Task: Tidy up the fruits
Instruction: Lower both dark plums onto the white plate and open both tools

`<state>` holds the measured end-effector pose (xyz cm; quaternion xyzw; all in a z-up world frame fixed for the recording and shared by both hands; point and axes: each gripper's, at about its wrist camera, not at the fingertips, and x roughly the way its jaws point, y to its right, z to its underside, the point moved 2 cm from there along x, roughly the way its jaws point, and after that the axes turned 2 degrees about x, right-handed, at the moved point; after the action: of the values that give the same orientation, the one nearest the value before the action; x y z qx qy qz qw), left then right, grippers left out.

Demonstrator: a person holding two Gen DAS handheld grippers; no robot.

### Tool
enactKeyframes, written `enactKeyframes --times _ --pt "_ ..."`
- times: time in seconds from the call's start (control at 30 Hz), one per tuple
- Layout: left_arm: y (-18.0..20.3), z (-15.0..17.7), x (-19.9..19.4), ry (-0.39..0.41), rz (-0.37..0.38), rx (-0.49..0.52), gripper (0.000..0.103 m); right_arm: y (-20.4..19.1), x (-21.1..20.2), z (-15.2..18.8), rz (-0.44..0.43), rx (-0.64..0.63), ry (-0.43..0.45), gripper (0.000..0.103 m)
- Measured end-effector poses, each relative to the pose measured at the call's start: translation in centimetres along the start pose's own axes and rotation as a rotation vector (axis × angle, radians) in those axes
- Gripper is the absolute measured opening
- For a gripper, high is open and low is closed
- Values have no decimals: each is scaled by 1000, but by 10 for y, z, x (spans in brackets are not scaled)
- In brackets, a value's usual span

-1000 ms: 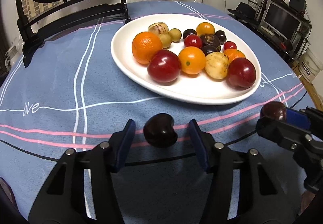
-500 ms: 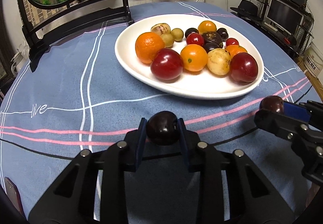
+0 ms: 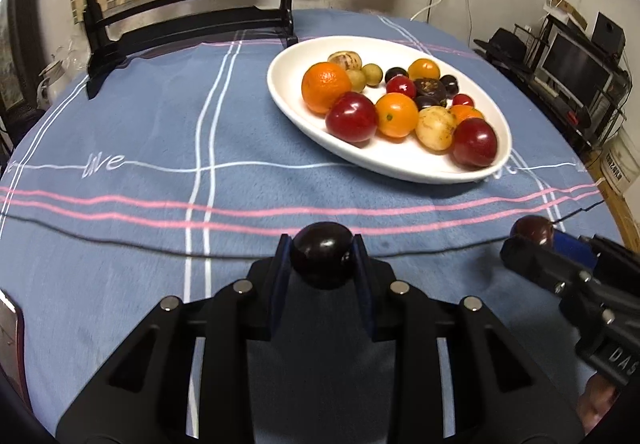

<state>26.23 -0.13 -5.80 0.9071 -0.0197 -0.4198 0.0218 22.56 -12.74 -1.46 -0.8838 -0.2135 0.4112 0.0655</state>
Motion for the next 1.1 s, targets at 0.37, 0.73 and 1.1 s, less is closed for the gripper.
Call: enactKeyframes --times 0.37,0.73,1.1 --pt "5 -8 -56 85 60 -5 30 -10 -38 -9 -98 -22 102 31" --pt "21 -118 15 78 37 61 30 30 23 -104 33 -10 137 31" --pt "5 -143 66 43 -44 40 59 48 72 -122 34 -24 48 36"
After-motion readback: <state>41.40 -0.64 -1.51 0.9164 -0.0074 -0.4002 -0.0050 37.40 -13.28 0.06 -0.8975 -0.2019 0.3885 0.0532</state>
